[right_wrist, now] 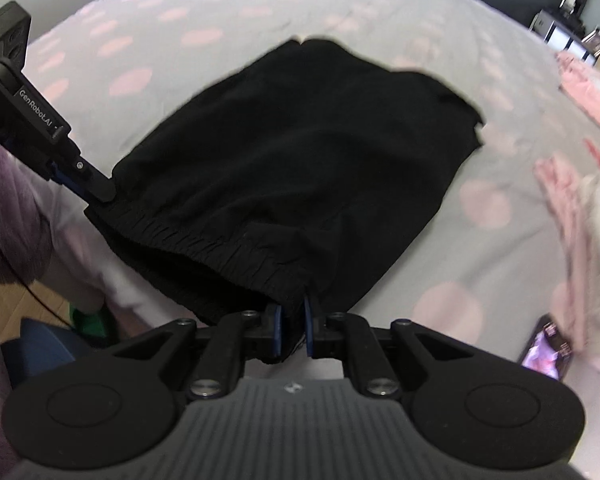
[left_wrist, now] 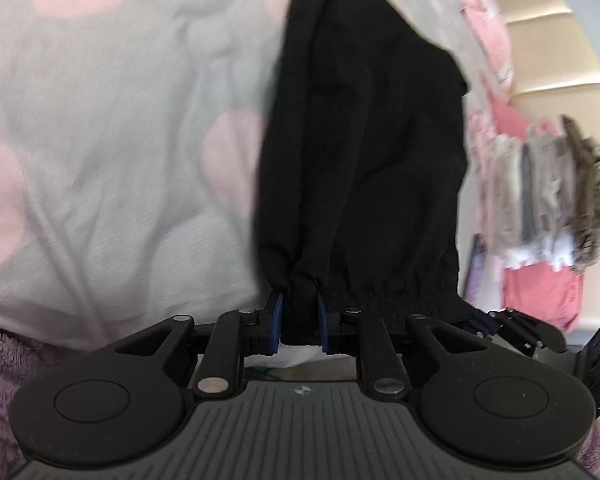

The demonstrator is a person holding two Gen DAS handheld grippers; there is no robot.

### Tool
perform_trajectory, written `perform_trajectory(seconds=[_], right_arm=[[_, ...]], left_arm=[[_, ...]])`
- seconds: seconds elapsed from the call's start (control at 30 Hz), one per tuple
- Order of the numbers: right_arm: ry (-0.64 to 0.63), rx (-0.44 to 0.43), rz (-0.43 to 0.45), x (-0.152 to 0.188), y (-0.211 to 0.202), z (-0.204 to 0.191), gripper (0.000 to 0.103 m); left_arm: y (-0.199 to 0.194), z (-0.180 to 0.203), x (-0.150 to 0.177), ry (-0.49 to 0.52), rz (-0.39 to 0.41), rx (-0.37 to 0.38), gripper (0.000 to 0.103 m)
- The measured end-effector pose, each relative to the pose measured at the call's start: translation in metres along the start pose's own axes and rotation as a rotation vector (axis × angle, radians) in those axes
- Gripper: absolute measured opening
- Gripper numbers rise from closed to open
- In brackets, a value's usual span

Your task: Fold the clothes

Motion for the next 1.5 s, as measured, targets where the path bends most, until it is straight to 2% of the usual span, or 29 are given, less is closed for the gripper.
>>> perform_trajectory(seconds=[0.07,0.2,0.33,0.5,0.6,0.73,0.87,1.0,1.17,1.27,1.37,1.4,1.5], right_arm=[[-0.009,-0.011,-0.019,0.006,0.008,-0.004,0.013],[-0.003,-0.030,-0.041,0.009,0.017,-0.006,0.016],[0.018,-0.040,-0.036,0.011,0.011,0.001,0.022],[0.004,-0.044,0.002,0.010,-0.012,0.000,0.038],[-0.017,-0.033,0.043,0.006,-0.029,-0.001,0.042],[0.002,-0.011,0.110,-0.013,-0.042,0.005,0.043],[0.041,0.050,0.140,-0.041,-0.024,0.017,0.048],[0.102,0.094,0.179,-0.060,-0.001,0.025,0.049],[0.152,0.055,0.183,-0.059,0.025,0.021,0.050],[0.161,0.059,0.172,-0.059,0.037,0.020,0.050],[0.156,0.076,0.182,-0.059,0.042,0.022,0.049],[0.158,0.081,0.182,-0.059,0.044,0.023,0.050],[0.179,0.078,0.172,-0.058,0.050,0.028,0.050]], left_arm=[[0.002,-0.007,0.002,0.010,-0.009,-0.019,0.017],[-0.002,-0.013,0.004,0.005,-0.010,-0.008,0.020],[-0.015,-0.001,0.007,0.082,-0.006,-0.046,0.022],[-0.041,0.024,0.001,0.223,0.067,-0.078,0.032],[-0.051,0.038,-0.011,0.281,0.117,-0.083,0.037],[-0.052,0.049,-0.036,0.301,0.166,-0.069,0.037],[-0.041,0.057,-0.064,0.311,0.206,-0.058,0.037],[-0.025,0.056,-0.080,0.337,0.206,-0.075,0.037],[-0.003,0.048,-0.095,0.328,0.205,-0.129,0.037],[0.011,0.043,-0.101,0.314,0.187,-0.145,0.030],[0.015,0.035,-0.100,0.353,0.171,-0.182,0.015],[0.014,0.034,-0.099,0.363,0.173,-0.198,0.007],[0.011,0.033,-0.094,0.392,0.196,-0.249,0.003]])
Point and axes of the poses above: each gripper's, at about its wrist camera, not at the fingertips, and y roughly the way its jaws point, z to its right, x to its underside, the point moved 5 cm from there along y, roughly the way its jaws point, and after that the axes turned 12 degrees about x, right-handed, at the moved point
